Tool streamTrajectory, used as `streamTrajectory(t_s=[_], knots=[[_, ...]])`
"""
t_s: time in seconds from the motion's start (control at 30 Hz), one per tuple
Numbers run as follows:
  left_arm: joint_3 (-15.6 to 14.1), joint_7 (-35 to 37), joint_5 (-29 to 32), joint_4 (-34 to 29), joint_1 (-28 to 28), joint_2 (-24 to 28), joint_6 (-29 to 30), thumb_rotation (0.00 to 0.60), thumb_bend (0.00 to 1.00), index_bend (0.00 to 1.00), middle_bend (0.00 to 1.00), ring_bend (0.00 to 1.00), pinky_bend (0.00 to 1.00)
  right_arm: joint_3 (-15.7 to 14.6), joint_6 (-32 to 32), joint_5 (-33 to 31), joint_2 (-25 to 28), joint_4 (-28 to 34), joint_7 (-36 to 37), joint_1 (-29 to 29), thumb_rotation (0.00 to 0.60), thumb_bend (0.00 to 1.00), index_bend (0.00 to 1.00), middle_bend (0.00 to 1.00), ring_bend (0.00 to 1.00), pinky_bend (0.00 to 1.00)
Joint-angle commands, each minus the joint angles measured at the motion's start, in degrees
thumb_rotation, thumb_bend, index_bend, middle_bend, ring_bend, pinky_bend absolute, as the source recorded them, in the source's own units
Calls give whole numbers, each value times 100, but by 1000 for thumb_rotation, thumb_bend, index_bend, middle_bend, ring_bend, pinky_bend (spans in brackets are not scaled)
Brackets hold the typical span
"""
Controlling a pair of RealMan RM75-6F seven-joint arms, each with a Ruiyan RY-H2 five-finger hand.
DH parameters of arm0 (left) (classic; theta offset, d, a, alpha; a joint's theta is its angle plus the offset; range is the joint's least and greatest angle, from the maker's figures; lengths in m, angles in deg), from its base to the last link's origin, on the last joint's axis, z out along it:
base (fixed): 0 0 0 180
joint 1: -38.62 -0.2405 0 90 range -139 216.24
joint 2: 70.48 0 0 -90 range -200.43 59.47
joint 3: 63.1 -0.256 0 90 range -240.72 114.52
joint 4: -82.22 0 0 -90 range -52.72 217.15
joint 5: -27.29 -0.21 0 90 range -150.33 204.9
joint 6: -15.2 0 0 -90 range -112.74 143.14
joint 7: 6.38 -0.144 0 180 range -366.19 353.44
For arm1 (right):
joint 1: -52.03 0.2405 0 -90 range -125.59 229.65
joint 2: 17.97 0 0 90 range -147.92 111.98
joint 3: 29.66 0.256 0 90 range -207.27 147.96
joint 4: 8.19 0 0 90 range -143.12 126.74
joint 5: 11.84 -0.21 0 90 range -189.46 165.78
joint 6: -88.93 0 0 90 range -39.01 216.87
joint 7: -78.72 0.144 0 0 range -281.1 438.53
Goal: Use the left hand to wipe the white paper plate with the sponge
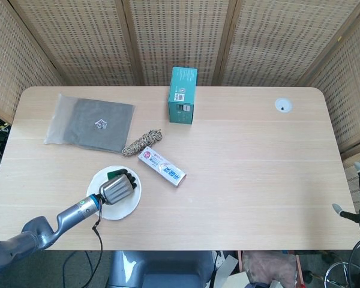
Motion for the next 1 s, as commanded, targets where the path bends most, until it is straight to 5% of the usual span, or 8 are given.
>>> streamTrajectory(t_s=[0.03, 0.33, 0.8, 1.0], knots=[[99, 75, -5, -195, 28, 165, 217, 600, 458, 768, 576, 481, 538, -6, 5, 8, 2, 5, 1, -4, 600, 0, 16, 0, 0, 0], [276, 130, 210, -871, 54, 520, 161, 600, 457, 768, 576, 481, 538, -15, 12, 27, 12, 23, 5, -9, 600, 0, 16, 0, 0, 0], [121, 35, 346, -318, -10, 36, -485, 600, 458, 768, 576, 481, 538, -5, -35, -24, 5, -2, -7, 12, 600, 0, 16, 0, 0, 0], [201, 128, 305, -524, 39, 203, -252, 600, 457, 768, 576, 481, 538, -6, -17, -16, 9, 6, 1, 3, 600, 0, 16, 0, 0, 0]])
